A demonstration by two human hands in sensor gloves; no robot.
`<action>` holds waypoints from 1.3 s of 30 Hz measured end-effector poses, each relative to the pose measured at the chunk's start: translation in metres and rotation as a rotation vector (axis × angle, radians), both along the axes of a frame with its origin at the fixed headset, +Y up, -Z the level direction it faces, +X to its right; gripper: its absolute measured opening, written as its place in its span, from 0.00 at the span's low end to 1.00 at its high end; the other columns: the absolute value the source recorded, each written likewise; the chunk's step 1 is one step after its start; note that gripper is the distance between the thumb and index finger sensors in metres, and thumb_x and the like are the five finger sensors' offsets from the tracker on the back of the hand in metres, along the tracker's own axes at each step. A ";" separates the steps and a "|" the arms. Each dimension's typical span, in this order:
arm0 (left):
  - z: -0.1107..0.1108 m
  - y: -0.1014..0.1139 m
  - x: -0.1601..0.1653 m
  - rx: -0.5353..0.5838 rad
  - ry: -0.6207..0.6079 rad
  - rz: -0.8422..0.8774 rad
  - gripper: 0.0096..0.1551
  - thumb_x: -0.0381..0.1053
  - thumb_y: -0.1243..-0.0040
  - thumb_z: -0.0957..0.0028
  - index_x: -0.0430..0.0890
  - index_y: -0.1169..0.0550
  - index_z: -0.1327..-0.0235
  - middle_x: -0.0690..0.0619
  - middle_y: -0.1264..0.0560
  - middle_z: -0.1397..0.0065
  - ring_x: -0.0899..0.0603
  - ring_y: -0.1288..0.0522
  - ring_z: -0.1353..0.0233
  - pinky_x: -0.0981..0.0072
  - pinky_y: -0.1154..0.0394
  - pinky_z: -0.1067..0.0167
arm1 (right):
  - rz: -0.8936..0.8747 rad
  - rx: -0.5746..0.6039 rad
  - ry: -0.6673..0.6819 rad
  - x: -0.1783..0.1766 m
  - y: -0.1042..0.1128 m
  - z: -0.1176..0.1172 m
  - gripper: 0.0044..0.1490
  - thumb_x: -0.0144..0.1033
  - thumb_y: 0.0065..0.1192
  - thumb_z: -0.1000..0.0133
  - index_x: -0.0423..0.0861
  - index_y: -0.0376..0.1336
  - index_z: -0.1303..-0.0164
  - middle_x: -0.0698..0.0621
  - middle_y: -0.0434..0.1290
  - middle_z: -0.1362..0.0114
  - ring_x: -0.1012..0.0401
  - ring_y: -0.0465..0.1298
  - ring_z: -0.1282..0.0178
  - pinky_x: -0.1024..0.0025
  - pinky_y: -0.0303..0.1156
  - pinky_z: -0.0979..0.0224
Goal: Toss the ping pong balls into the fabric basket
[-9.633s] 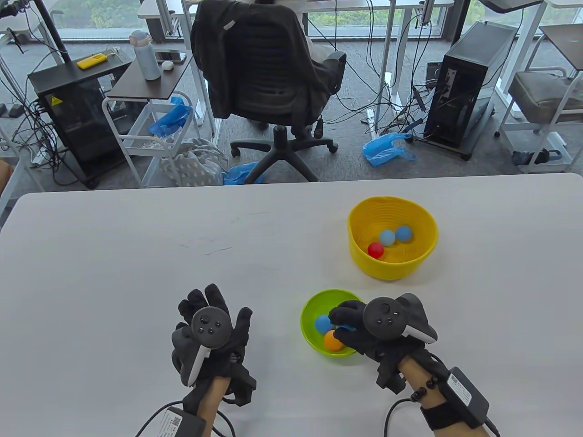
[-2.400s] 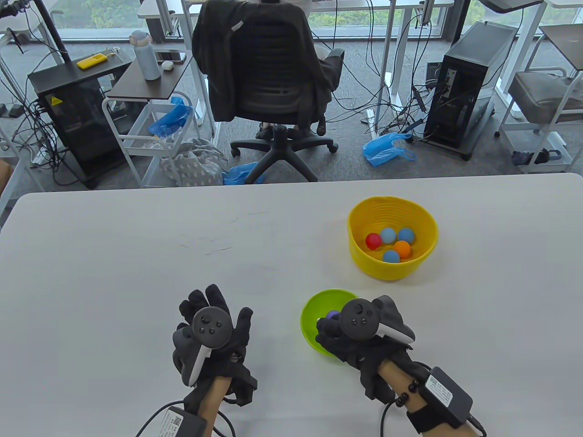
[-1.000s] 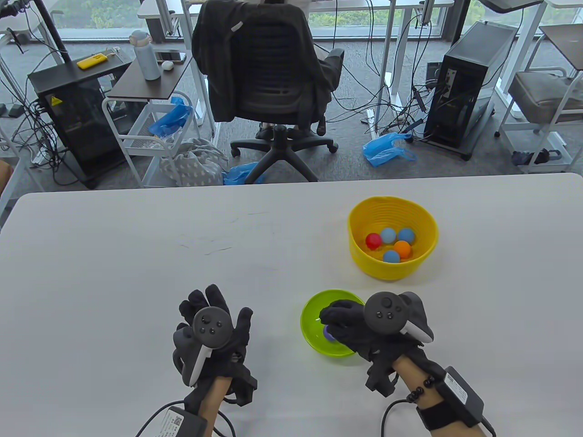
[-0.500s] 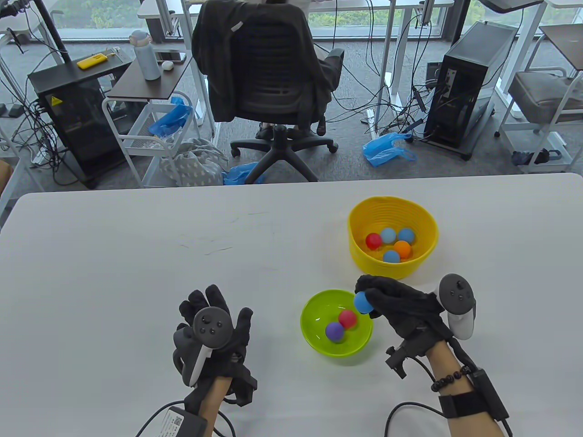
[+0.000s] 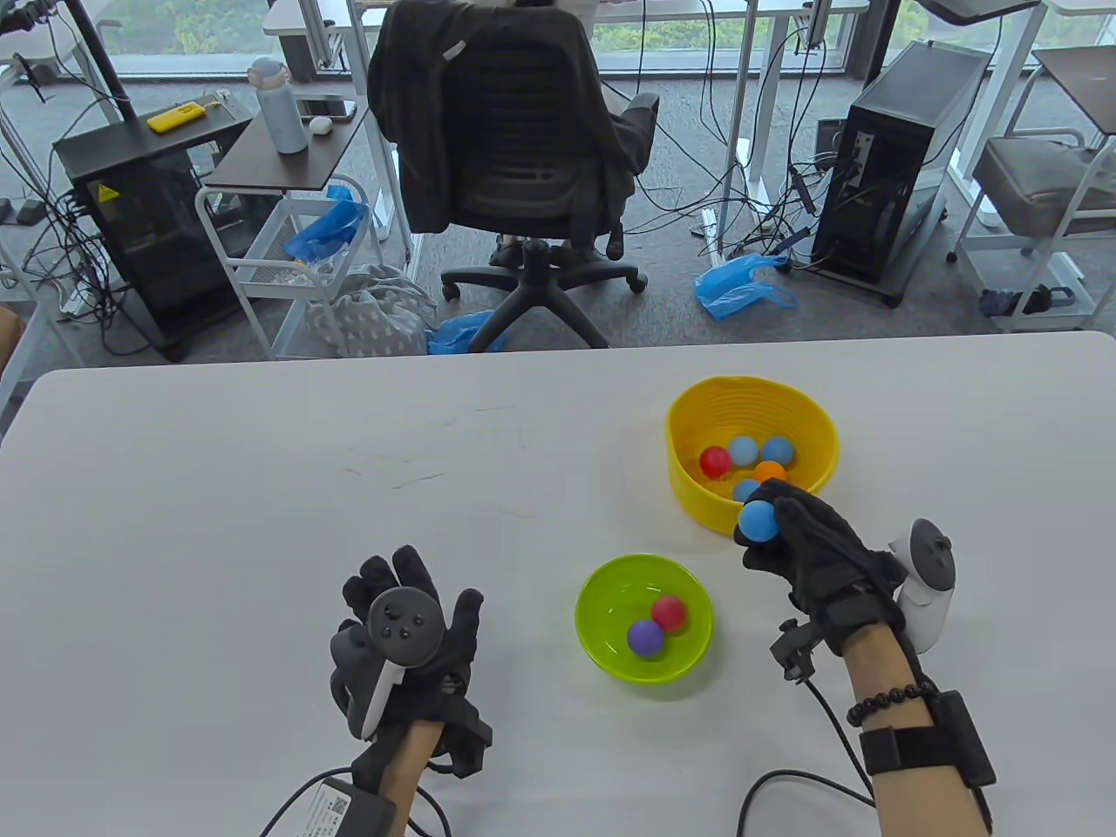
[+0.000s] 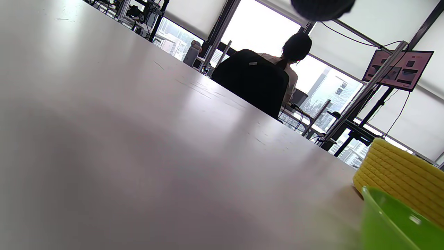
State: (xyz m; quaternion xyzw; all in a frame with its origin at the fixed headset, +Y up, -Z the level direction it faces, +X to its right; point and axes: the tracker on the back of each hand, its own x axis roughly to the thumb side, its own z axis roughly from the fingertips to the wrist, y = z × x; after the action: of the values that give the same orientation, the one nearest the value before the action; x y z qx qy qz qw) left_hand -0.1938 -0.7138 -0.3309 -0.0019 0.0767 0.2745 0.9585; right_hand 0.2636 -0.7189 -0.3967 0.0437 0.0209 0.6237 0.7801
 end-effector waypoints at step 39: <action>0.000 0.001 -0.001 -0.006 0.003 0.006 0.51 0.62 0.50 0.36 0.41 0.59 0.17 0.33 0.68 0.16 0.23 0.70 0.20 0.18 0.66 0.32 | 0.799 0.355 0.084 -0.075 0.041 0.019 0.33 0.52 0.55 0.37 0.42 0.67 0.29 0.35 0.70 0.25 0.38 0.78 0.37 0.43 0.76 0.37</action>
State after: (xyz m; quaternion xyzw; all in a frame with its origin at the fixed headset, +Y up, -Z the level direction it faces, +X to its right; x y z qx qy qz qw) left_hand -0.1951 -0.7132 -0.3311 -0.0049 0.0788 0.2772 0.9576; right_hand 0.1886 -0.6775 -0.3778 0.1908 -0.0395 0.8682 0.4564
